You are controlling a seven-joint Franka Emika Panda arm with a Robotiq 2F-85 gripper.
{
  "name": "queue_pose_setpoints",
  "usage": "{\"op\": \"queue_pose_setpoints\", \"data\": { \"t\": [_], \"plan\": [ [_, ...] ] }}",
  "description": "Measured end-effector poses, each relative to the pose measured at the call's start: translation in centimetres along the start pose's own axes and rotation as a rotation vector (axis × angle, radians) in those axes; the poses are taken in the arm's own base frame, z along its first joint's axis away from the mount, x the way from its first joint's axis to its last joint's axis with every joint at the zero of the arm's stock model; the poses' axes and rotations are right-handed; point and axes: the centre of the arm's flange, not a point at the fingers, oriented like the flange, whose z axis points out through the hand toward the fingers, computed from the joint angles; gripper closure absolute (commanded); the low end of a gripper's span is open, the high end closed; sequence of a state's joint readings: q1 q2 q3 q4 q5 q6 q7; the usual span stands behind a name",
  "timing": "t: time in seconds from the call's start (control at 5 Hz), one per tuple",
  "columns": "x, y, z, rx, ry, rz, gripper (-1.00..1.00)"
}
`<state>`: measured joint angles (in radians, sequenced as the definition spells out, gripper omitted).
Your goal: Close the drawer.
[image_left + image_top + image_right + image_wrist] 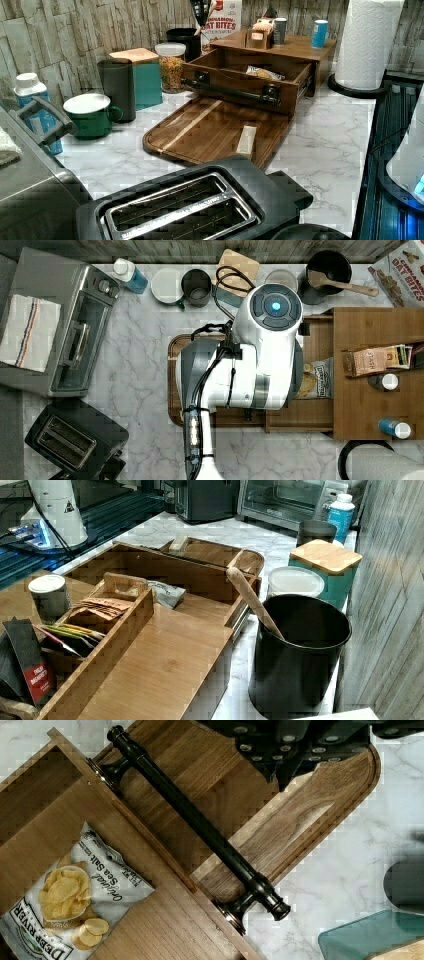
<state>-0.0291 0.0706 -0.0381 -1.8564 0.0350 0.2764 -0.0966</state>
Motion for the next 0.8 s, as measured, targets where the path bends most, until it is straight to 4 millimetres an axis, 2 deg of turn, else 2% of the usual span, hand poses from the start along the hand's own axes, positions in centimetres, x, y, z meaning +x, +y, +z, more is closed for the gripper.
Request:
{"op": "queue_pose_setpoints", "data": {
  "t": [0.4, 0.6, 0.8],
  "plan": [
    [0.2, -0.1, 1.1, -0.006, -0.011, 0.002, 1.00],
    [0.4, -0.2, 1.3, 0.048, 0.057, -0.046, 1.00],
    [0.0, -0.2, 2.4, 0.101, 0.143, -0.163, 1.00]
  ]
}}
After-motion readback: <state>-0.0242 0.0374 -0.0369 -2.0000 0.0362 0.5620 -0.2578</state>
